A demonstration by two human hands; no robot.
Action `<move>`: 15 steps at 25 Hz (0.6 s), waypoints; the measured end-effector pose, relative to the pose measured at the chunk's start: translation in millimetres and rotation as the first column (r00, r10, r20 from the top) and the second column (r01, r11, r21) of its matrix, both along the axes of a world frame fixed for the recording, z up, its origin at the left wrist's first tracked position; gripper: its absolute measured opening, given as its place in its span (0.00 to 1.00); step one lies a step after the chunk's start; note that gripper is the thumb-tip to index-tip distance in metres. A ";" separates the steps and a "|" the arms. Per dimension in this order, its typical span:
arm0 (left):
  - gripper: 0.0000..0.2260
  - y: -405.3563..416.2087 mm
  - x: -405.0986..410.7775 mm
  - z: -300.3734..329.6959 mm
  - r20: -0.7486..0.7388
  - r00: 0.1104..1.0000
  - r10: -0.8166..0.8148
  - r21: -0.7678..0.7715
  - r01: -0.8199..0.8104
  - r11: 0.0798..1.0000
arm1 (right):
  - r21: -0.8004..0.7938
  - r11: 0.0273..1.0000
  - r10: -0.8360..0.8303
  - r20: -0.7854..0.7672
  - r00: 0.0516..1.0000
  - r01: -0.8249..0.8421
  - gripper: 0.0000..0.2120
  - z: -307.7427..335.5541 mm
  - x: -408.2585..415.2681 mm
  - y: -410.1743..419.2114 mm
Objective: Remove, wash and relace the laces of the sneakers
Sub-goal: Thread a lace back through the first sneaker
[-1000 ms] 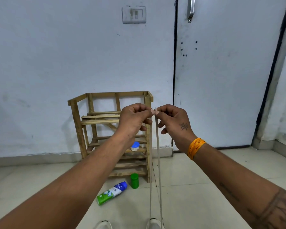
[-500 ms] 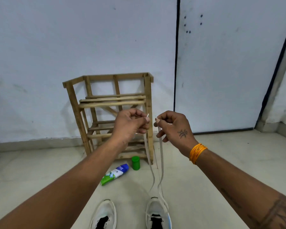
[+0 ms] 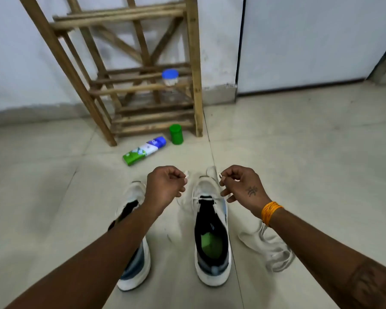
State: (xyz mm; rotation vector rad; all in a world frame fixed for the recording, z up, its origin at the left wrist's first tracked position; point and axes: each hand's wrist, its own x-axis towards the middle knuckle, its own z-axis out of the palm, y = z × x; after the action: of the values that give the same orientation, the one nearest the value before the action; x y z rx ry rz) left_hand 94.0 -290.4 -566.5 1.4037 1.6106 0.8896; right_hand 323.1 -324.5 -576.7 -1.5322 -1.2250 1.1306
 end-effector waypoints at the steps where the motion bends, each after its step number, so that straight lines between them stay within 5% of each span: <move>1: 0.07 -4.1 -2.2 -22.0 -0.066 0.998 0.019 -0.037 -0.021 0.999 | -0.034 0.999 -0.005 0.007 1.000 0.005 0.06 -15.8 0.0 -3.7; 6: 0.08 -24.2 -2.3 -79.6 -0.303 0.953 0.029 -0.170 -0.084 0.982 | -0.120 0.993 -0.010 0.018 1.000 0.012 0.06 -55.2 -2.5 -12.8; 9: 0.18 -35.8 15.5 -78.0 -0.400 0.916 0.045 -0.082 -0.084 0.993 | -0.101 0.995 -0.002 0.042 0.999 0.006 0.06 -58.3 -4.6 -8.6; 15: 0.11 -43.1 42.4 -60.2 -0.505 0.857 -0.099 -0.073 0.073 0.995 | -0.103 0.995 0.009 0.016 1.000 -0.008 0.05 -64.5 -23.9 -4.5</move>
State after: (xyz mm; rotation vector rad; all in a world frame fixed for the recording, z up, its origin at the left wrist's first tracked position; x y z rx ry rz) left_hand 136.4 -333.5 -626.7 1.7590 1.9170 0.4324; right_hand 299.2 -328.9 -641.2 -1.6172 -1.2017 1.2049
